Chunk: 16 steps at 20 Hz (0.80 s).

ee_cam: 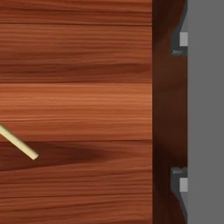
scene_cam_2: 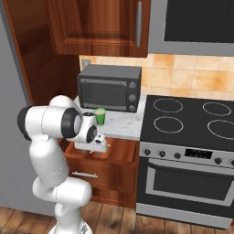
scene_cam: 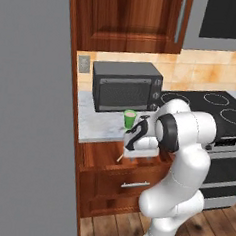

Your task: Pick up the straw from the right drawer and put it inside the smoothie cup.

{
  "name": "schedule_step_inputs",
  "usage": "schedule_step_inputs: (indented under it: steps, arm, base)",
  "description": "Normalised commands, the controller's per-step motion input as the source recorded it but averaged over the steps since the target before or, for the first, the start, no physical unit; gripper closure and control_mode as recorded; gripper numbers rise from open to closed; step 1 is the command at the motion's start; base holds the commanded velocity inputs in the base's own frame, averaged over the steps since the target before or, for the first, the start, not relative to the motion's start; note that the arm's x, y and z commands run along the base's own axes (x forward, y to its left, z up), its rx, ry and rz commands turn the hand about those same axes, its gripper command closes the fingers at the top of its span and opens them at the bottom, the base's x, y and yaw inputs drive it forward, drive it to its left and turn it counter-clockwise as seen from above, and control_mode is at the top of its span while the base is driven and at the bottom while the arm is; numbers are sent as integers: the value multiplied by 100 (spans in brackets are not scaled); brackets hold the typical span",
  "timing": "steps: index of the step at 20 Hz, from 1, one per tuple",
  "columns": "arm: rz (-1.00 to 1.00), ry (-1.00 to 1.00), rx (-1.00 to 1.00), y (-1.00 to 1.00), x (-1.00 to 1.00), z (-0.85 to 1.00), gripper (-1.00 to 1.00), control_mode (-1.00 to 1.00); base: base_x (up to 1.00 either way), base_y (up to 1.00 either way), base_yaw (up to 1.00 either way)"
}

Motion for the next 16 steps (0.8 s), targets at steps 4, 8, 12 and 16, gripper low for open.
schedule_step_inputs:
  steps: [4, 8, 12, 16]
  arm:
    - [0, 0, 0, 0, 29, -36, -100, -100]
    - [0, 0, 0, 0, 25, -39, -100, -100]
    - [2, 8, 0, -4, -6, -32, -100, -100]
    - [9, 6, 0, 0, -64, -15, -100, -100]
  base:
    - [0, 0, 0]
    - [0, 0, 0]
    - [0, 0, 0]
    - [0, 0, 0]
